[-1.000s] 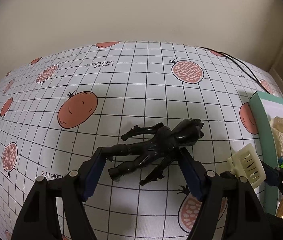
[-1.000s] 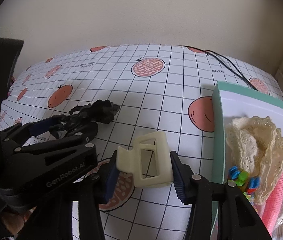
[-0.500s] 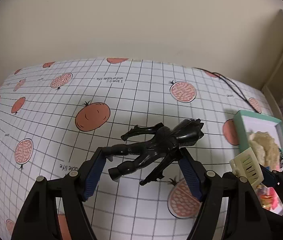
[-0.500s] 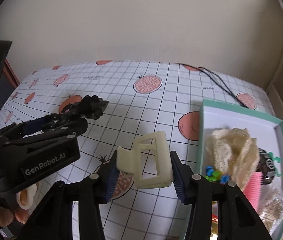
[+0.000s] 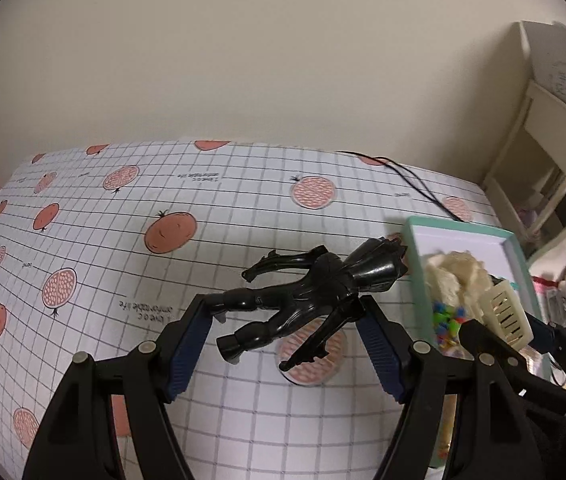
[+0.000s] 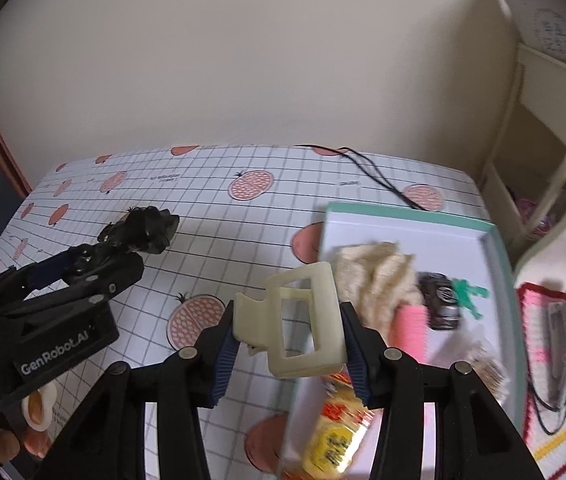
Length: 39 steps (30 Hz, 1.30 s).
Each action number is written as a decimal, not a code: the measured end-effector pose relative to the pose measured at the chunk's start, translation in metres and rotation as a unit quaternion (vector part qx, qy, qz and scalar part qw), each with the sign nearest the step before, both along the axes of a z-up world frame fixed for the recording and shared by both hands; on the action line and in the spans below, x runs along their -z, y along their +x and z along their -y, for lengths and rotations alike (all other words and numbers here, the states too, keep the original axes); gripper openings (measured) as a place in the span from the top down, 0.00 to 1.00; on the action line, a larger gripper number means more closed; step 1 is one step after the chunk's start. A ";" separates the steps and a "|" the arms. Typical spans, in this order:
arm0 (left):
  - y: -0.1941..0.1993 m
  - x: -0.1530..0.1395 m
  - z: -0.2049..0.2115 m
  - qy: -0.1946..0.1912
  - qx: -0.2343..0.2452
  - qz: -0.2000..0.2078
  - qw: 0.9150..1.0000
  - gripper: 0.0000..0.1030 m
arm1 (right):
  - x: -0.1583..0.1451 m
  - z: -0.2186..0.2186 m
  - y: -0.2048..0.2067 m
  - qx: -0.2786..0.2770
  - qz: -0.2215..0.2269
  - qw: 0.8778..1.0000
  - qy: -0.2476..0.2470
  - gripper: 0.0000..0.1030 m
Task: Organize objects
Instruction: 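Lift and carry the black figure with the left tool while the right tool carries the clip to the tray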
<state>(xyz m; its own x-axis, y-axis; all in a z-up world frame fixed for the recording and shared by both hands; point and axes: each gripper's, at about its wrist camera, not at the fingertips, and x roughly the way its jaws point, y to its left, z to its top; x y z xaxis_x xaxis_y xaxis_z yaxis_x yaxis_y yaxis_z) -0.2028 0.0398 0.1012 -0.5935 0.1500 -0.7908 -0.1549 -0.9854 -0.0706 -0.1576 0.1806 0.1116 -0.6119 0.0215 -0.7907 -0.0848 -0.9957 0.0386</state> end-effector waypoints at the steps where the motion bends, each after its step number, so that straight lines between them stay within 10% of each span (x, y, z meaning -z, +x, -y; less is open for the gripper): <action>1: 0.006 -0.003 -0.005 0.004 0.005 -0.001 1.000 0.27 | -0.003 -0.003 0.005 0.003 -0.001 1.000 0.000 0.51; 39: 0.096 0.016 -0.147 -0.041 0.156 0.020 0.987 0.27 | 0.038 -0.129 0.080 0.111 0.069 0.991 0.000 0.51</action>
